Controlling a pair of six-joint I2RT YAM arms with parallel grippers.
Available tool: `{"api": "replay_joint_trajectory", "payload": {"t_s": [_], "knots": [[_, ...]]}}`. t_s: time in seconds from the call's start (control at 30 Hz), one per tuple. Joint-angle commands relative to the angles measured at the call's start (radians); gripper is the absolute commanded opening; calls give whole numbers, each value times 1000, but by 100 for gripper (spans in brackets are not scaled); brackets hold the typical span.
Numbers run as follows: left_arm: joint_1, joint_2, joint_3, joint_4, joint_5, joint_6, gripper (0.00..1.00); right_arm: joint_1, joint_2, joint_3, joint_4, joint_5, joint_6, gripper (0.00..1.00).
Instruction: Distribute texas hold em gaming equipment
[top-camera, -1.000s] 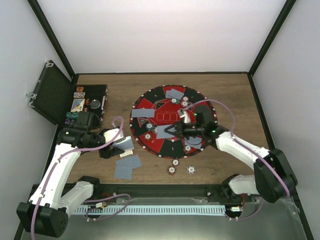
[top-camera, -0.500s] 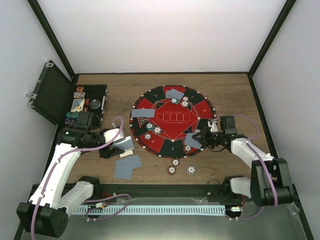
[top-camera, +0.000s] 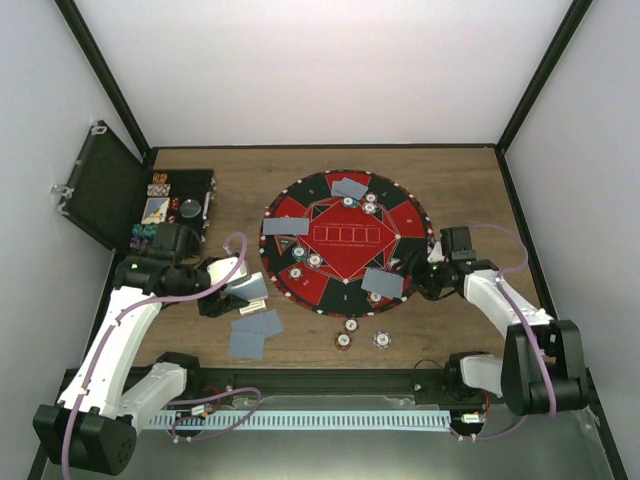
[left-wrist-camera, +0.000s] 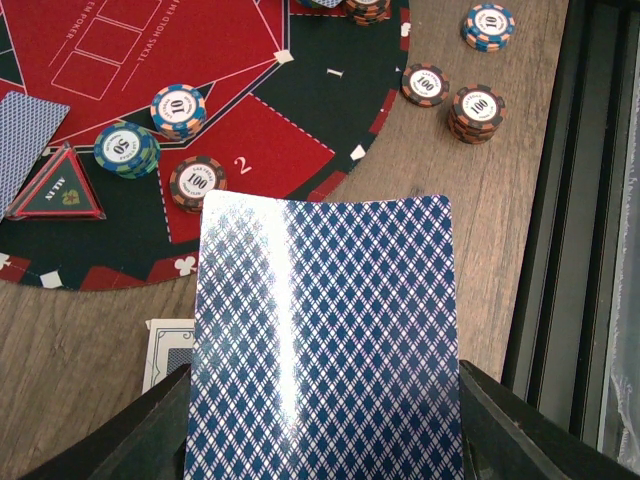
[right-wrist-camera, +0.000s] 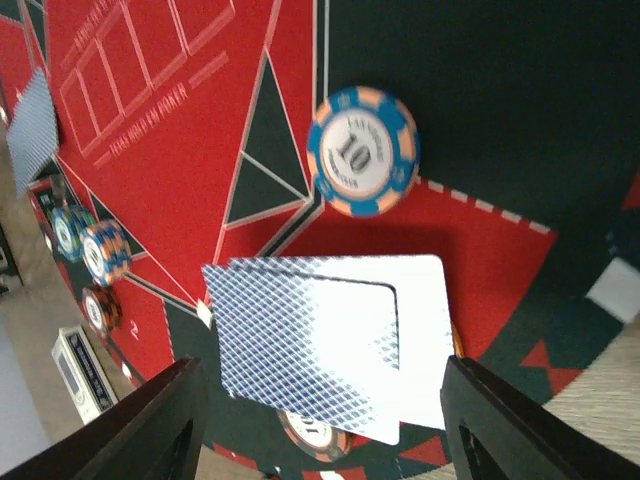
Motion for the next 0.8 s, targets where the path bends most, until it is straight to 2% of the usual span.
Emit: {"api": "replay_joint_trajectory", "payload": {"t_s": [0.0,0.07,0.17,0.3,0.4,0.5,0.63,0.77], "knots": [[1,-8,14,5,36,24,4,-9,-70,101,-117,181,8,67],[1,-7,15,5,37,25,4,-9,-89,114,-120,184,15,68],[1,-6,17,5,40,24,4,16,-116,108,-73,80,40,74],[2,-1,17,9,44,25,4,206,-131,119,36,11,138,92],[2,5,21,10,47,24,4,359,-104,119,226,-116,234,98],[2,5,22,12,47,21,4,504,-25,145,415,-217,313,100],[1,4,16,12,43,22,4,662,110,252,500,-239,334,100],[2,1,16,14,45,22,4,762,234,347,570,-258,358,100]]}}
